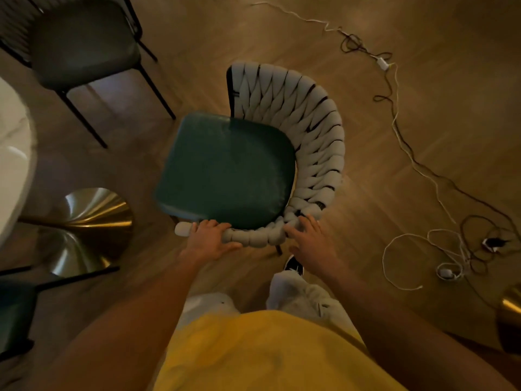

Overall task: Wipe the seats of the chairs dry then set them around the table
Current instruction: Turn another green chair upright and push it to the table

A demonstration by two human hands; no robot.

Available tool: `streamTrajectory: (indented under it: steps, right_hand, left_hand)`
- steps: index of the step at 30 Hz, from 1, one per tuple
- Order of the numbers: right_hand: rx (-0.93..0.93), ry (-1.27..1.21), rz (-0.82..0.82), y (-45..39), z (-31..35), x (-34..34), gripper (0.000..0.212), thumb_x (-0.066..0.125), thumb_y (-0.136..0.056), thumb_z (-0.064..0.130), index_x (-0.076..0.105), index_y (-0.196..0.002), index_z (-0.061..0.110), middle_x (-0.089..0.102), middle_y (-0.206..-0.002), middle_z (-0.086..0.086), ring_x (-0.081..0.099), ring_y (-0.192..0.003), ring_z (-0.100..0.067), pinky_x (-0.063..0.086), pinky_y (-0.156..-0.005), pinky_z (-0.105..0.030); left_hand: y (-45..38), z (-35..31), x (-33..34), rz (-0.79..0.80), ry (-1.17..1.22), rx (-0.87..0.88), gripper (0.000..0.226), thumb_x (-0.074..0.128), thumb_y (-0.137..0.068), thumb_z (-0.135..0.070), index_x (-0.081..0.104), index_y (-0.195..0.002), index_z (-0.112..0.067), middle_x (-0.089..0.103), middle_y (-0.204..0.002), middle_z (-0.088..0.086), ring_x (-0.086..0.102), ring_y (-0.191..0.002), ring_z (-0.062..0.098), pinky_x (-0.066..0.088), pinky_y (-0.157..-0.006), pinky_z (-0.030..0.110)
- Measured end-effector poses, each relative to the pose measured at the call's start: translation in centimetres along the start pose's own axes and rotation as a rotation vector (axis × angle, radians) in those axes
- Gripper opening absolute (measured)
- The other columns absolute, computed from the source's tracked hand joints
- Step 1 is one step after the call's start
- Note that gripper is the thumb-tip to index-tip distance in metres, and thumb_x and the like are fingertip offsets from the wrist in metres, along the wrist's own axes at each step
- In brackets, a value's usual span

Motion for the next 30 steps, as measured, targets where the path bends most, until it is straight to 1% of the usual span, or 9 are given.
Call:
streamTrajectory:
  steps: [3, 8, 13, 18, 21, 23, 26, 28, 30]
  right_hand:
    - [-0.066, -0.005, 0.024, -0.3, -1.1, 0.0, 0.047, 0.048, -0.098, 0.031, 0.034, -0.142, 0.038, 0.020, -0.155, -0.010, 0.003, -0.146, -0.032, 0.011, -0.117, -0.045]
    - [-0.087, 0.000, 0.050, -0.3, -1.0, 0.4, 0.041, 0.044, -0.099, 0.028, 0.039, -0.139, 0.040, 0.027, -0.151, -0.010, 0.007, -0.145, -0.033, 0.010, -0.117, -0.045]
    - [-0.177, 0.117, 0.028, 1.3, 0.1, 0.9, 0.040, 0.045, -0.097, 0.021, 0.044, -0.133, 0.037, 0.044, -0.132, -0.008, 0.031, -0.128, -0.029, 0.027, -0.106, -0.039]
    - [-0.252, 0.172, 0.164, 3.6, 2.2, 0.9, 0.049, 0.047, -0.094, 0.016, 0.039, -0.137, 0.038, 0.038, -0.138, -0.006, 0.029, -0.132, -0.027, 0.026, -0.107, -0.038]
    - [-0.276, 0.205, 0.252, 3.8, 2.7, 0.4, 0.049, 0.056, -0.090, 0.022, 0.044, -0.135, 0.035, 0.041, -0.137, -0.003, 0.032, -0.130, -0.025, 0.028, -0.106, -0.037]
    - [-0.288, 0.186, 0.282, 3.3, 2.6, 0.2, 0.053, 0.059, -0.087, 0.025, 0.044, -0.136, 0.033, 0.042, -0.139, -0.001, 0.032, -0.133, -0.024, 0.025, -0.110, -0.040]
    - [-0.327, 0.178, 0.251, 1.9, 1.3, 0.5, 0.049, 0.055, -0.090, 0.029, 0.043, -0.136, 0.038, 0.046, -0.137, 0.002, 0.037, -0.131, -0.021, 0.026, -0.111, -0.039]
    - [-0.337, 0.184, 0.273, 0.6, -0.2, 0.2, 0.045, 0.049, -0.087, 0.045, 0.047, -0.132, 0.039, 0.050, -0.129, 0.003, 0.043, -0.124, -0.021, 0.031, -0.105, -0.037]
    - [-0.368, 0.216, 0.318, -1.0, -1.9, -0.4, 0.047, 0.039, -0.085, 0.056, 0.052, -0.127, 0.040, 0.054, -0.126, 0.004, 0.046, -0.120, -0.019, 0.031, -0.104, -0.035]
  left_hand:
    - [-0.3, 0.1, 0.3, -0.001, 0.019, -0.034, 0.080, 0.033, -0.073, -0.088, 0.050, -0.132, -0.037, 0.055, -0.133, -0.003, 0.046, -0.124, 0.021, 0.034, -0.106, 0.046]
    - [0.0, 0.0, 1.2, 0.038, 0.023, -0.086, 0.071, 0.050, -0.078, -0.077, 0.049, -0.137, -0.036, 0.052, -0.139, -0.003, 0.043, -0.128, 0.022, 0.034, -0.106, 0.047]
    - [2.4, 0.9, 2.8, 0.057, 0.046, -0.105, 0.069, 0.055, -0.079, -0.073, 0.048, -0.137, -0.038, 0.049, -0.142, -0.003, 0.040, -0.131, 0.022, 0.032, -0.109, 0.048]
    - [5.8, 2.1, 4.0, 0.059, 0.065, -0.150, 0.062, 0.062, -0.081, -0.063, 0.049, -0.136, -0.037, 0.045, -0.145, -0.005, 0.035, -0.134, 0.019, 0.025, -0.111, 0.043]
    - [7.7, 2.8, 5.2, 0.058, 0.084, -0.174, 0.064, 0.062, -0.081, -0.063, 0.047, -0.138, -0.037, 0.043, -0.147, -0.006, 0.032, -0.137, 0.018, 0.023, -0.113, 0.046]
    - [8.6, 2.8, 5.7, 0.060, 0.094, -0.200, 0.071, 0.063, -0.079, -0.065, 0.044, -0.140, -0.037, 0.039, -0.149, -0.006, 0.028, -0.139, 0.019, 0.022, -0.114, 0.049]
    - [9.3, 1.2, 5.7, 0.076, 0.086, -0.237, 0.081, 0.067, -0.072, -0.069, 0.041, -0.142, -0.037, 0.034, -0.150, -0.002, 0.024, -0.140, 0.023, 0.023, -0.113, 0.051]
    - [9.3, -0.5, 5.8, 0.069, 0.141, -0.281, 0.082, 0.064, -0.070, -0.074, 0.041, -0.141, -0.038, 0.033, -0.149, 0.003, 0.023, -0.139, 0.027, 0.025, -0.114, 0.049]
    - [9.3, -2.2, 6.1, 0.083, 0.229, -0.334, 0.089, 0.056, -0.069, -0.082, 0.038, -0.144, -0.038, 0.022, -0.155, 0.009, 0.011, -0.144, 0.034, 0.018, -0.117, 0.054]
Point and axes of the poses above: each hand's wrist, its own y-axis away from the middle knuckle, its own x-axis out of the palm, z = x × y, the point moved 1 cm from there along -y, towards the middle knuckle
